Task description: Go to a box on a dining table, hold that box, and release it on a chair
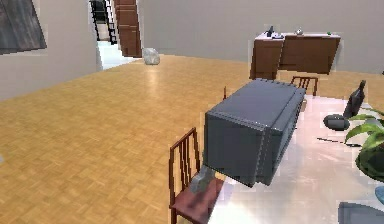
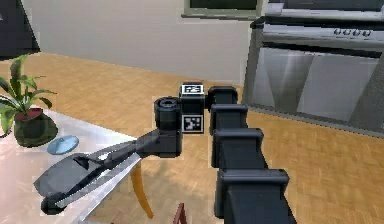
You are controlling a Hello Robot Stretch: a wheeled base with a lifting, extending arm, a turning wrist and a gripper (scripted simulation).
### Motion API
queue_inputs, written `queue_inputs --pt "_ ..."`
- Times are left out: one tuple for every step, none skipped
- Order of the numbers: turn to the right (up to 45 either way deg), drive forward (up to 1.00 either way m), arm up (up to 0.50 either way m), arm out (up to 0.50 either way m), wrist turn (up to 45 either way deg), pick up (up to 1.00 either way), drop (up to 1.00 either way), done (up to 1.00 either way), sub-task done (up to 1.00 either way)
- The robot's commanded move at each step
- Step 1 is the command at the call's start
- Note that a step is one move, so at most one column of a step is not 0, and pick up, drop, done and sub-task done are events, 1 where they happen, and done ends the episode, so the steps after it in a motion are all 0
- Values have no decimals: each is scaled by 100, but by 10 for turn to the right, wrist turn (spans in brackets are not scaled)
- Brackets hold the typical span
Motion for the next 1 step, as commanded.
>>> queue_inputs --pt "0 0 0 0 0 0 0 100 0"
